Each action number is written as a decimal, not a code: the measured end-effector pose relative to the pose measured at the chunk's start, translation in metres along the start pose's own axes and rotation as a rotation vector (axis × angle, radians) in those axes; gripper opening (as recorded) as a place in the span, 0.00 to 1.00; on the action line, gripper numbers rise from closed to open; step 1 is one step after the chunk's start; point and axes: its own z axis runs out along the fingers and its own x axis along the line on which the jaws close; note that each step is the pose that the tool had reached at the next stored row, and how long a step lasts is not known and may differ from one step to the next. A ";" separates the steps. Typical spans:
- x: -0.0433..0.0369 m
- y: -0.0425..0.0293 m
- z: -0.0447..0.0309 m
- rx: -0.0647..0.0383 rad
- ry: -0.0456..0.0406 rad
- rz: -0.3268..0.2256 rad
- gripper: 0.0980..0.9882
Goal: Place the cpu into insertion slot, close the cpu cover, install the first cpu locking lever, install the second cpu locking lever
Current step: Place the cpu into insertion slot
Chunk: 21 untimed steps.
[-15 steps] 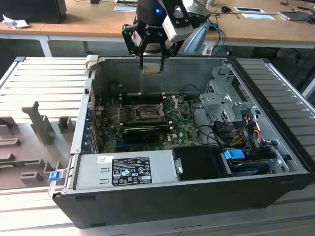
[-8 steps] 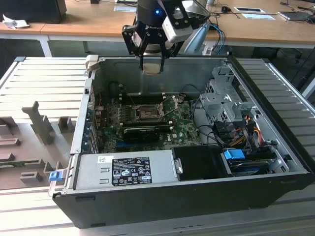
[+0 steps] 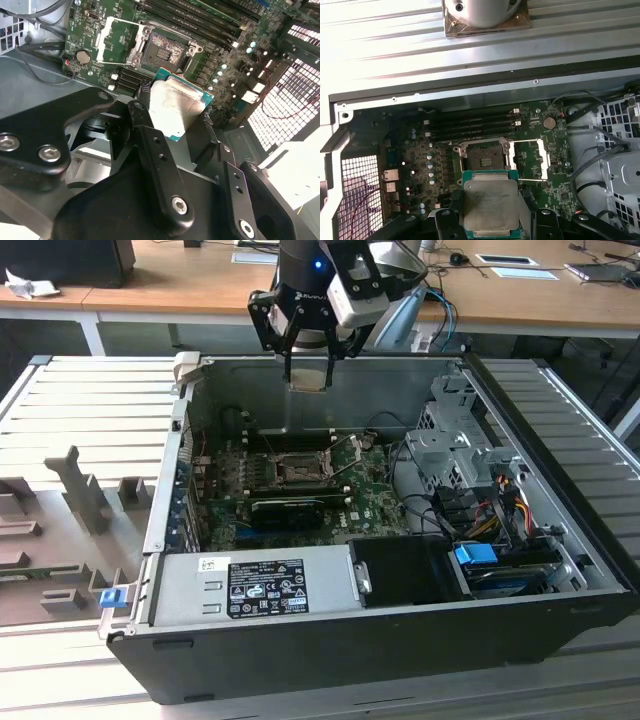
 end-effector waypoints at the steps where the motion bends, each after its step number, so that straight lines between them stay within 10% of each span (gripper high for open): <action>1: 0.0000 0.0000 0.0000 0.000 -0.0003 0.004 0.48; 21: 0.0000 -0.0001 0.0010 -0.004 -0.0206 0.230 0.48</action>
